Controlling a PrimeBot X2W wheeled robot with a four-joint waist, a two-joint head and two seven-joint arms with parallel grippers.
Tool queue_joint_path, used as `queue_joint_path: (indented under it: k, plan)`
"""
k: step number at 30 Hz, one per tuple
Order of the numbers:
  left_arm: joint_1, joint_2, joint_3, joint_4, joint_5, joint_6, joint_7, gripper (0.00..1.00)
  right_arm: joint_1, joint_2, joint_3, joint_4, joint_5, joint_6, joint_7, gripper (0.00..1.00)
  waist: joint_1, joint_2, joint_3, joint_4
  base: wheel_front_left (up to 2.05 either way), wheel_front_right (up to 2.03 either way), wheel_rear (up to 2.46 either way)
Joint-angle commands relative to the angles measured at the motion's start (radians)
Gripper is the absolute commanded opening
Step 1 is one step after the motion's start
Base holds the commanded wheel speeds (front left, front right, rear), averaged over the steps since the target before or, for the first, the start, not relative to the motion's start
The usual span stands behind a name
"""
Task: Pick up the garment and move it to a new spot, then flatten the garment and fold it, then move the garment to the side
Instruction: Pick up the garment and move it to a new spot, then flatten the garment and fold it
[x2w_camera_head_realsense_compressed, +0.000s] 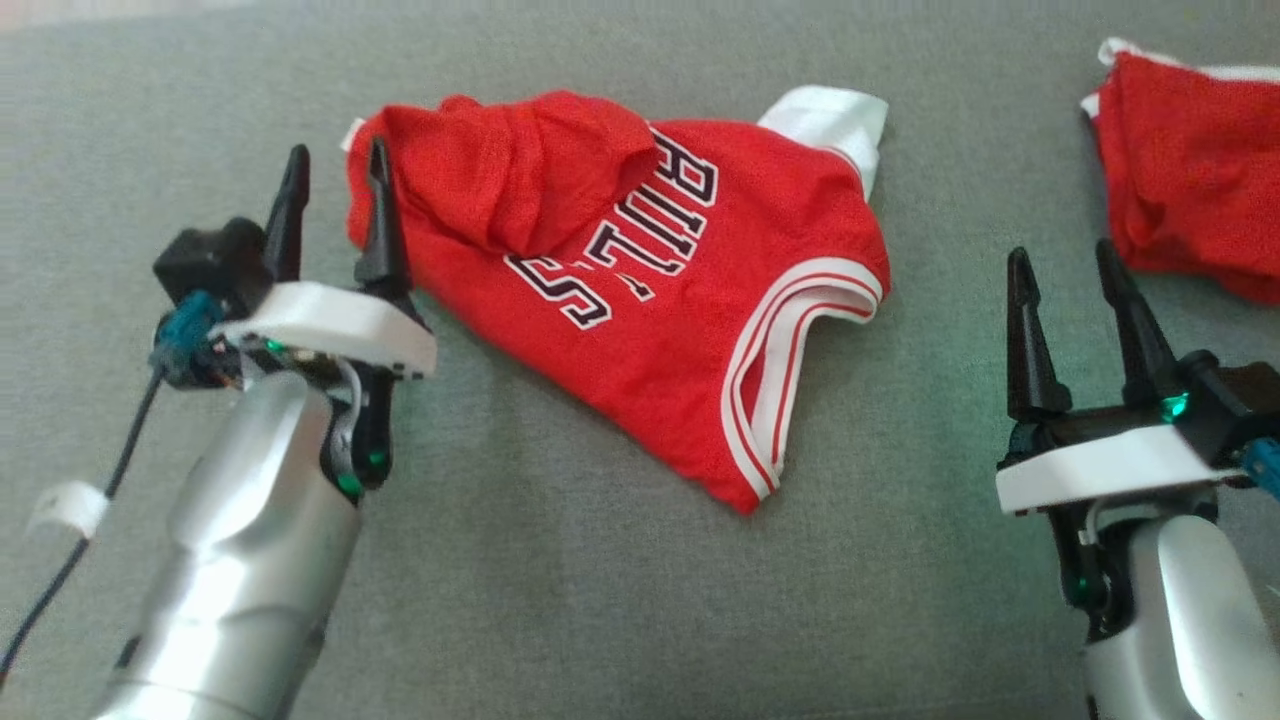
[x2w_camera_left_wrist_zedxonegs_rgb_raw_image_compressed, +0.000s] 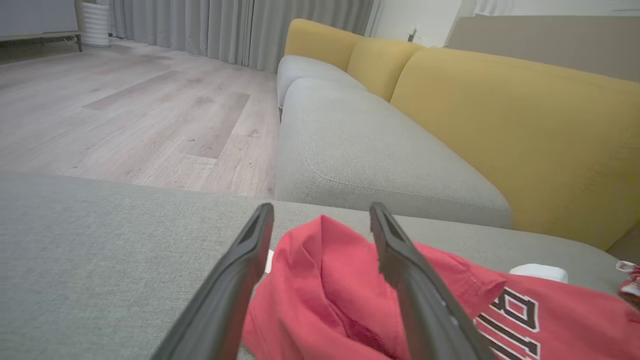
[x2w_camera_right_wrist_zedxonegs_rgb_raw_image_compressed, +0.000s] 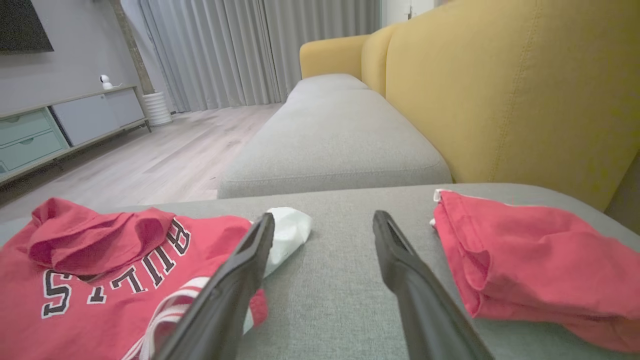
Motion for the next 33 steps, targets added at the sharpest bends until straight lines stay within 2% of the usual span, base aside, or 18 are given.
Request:
queue_joint_path:
  k: [1,6,11,22,27,33]
  plan:
    - [0.025,0.024,0.018,-0.044,0.011,0.000,-0.015,1.00,-0.003,-0.003,0.017,-0.028,-0.012,-0.001,-0.002,1.00,0.0000,-0.0001,-0.043,0.026,0.00,0.00,0.00]
    - [0.125,0.038,0.015,-0.097,0.011,0.004,-0.026,1.00,0.027,-0.003,0.022,-0.021,-0.015,-0.001,0.008,1.00,0.0000,-0.0001,-0.099,0.042,0.00,0.00,0.00]
    - [0.266,0.074,0.019,-0.189,0.016,0.032,-0.034,1.00,0.087,-0.003,0.035,-0.020,-0.022,-0.001,0.016,1.00,0.0000,-0.0001,-0.158,0.053,0.00,0.00,0.00]
    - [0.577,0.097,0.037,-0.418,0.015,0.146,-0.042,1.00,0.220,-0.003,0.098,-0.041,0.004,-0.001,0.021,1.00,0.0000,-0.0001,-0.224,0.067,0.00,0.00,0.00]
    - [0.634,0.087,0.019,-0.483,0.028,0.180,-0.038,1.00,0.232,-0.003,0.101,-0.032,0.018,-0.001,0.014,1.00,0.0000,-0.0001,-0.235,0.076,0.00,0.00,0.00]
    - [0.641,0.080,0.000,-0.502,0.030,0.189,-0.021,1.00,0.228,-0.003,0.094,-0.004,0.021,-0.001,0.006,1.00,0.0000,-0.0001,-0.247,0.090,0.00,0.00,0.00]
